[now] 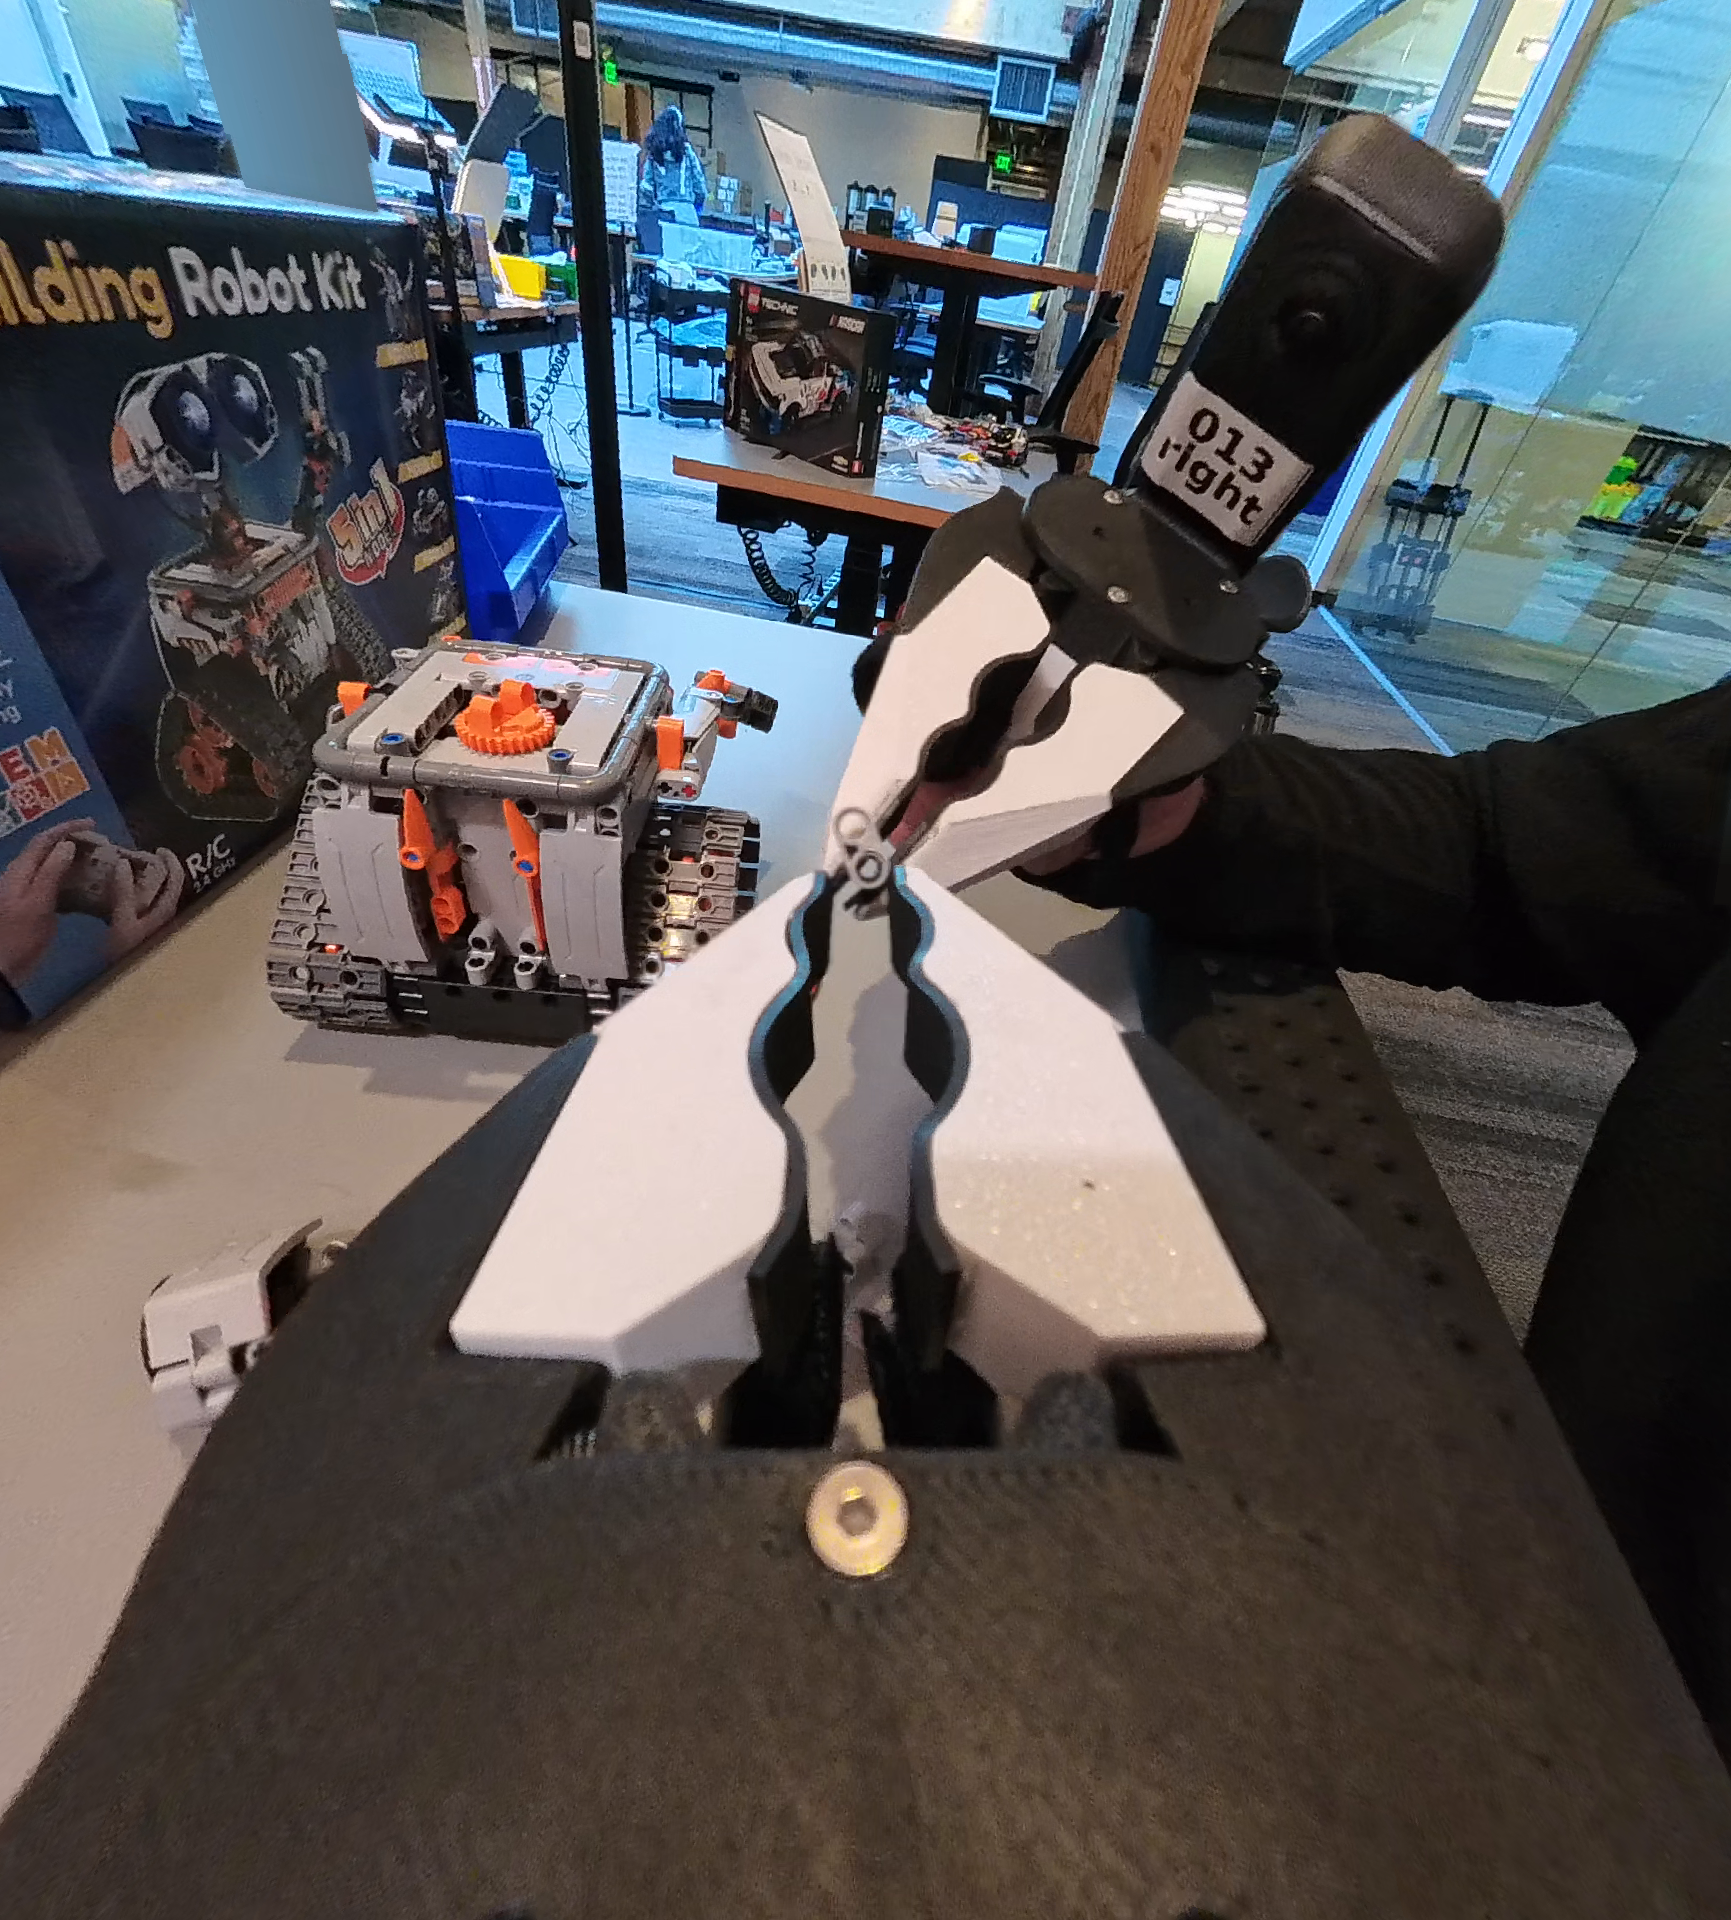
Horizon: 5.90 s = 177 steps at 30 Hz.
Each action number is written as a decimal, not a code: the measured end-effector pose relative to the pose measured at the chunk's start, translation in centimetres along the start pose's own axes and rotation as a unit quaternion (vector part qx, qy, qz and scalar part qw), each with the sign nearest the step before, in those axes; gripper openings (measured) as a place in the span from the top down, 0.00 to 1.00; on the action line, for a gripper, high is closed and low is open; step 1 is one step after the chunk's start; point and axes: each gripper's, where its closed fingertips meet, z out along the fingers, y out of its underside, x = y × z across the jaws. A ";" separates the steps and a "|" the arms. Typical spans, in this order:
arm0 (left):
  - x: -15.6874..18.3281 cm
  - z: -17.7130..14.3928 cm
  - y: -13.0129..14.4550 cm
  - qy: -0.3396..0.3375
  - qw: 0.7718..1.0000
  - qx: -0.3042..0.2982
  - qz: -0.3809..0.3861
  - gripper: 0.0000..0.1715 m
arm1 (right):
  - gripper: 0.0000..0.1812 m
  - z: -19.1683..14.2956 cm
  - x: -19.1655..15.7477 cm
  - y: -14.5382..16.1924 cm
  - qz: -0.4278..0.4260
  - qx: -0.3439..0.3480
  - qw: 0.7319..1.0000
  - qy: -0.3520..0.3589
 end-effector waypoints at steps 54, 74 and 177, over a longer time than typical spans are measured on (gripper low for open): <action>-0.6 -0.2 -0.9 -0.333 0.642 -0.159 0.672 0.97 | 0.95 -0.1 0.5 -1.8 0.390 0.150 0.893 -0.168; 2.1 -1.1 -0.3 -0.174 0.804 -0.115 0.558 0.94 | 0.97 -2.0 -3.1 -3.3 0.271 0.137 0.912 -0.277; -0.6 -0.8 5.2 -0.137 0.890 -0.261 0.348 0.98 | 0.97 1.0 -2.6 2.6 0.005 -0.066 0.994 -0.089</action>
